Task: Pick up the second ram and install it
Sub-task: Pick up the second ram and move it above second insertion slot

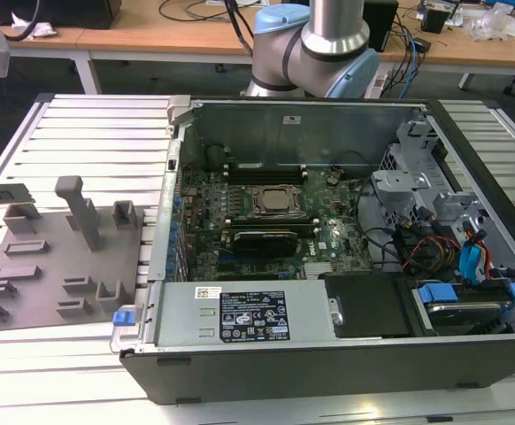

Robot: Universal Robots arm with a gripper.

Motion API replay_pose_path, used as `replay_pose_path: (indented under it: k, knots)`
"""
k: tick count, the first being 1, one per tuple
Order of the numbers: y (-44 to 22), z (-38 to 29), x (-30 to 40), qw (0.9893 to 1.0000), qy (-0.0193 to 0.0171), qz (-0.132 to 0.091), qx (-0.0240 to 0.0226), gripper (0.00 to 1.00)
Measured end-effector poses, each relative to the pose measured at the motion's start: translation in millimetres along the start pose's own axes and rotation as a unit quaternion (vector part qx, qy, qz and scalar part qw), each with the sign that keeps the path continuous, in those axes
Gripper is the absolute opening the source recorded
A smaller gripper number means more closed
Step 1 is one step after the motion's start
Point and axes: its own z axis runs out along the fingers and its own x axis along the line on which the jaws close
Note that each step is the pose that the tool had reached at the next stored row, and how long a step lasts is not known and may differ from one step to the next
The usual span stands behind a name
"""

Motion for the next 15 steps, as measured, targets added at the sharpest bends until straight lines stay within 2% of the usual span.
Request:
replay_pose_path:
  k: [5,6,8,10,12,15]
  knots:
    - [0.4,-10.2,-0.3,1.0000,-0.0022,0.000,0.0000,0.14]
    - [0.7,-15.7,-0.4,1.0000,-0.0035,0.000,0.0000,0.14]
    - [0.7,-19.7,-0.5,1.0000,-0.0093,-0.001,-0.0001,0.14]
    - [0.8,-21.0,-0.6,0.9998,-0.0191,-0.001,-0.0003,0.14]
    - [1.0,-23.7,-1.0,0.9997,-0.0231,-0.001,-0.0003,0.14]
    - [1.1,-27.5,-1.0,0.9997,-0.0237,-0.001,-0.0002,0.14]
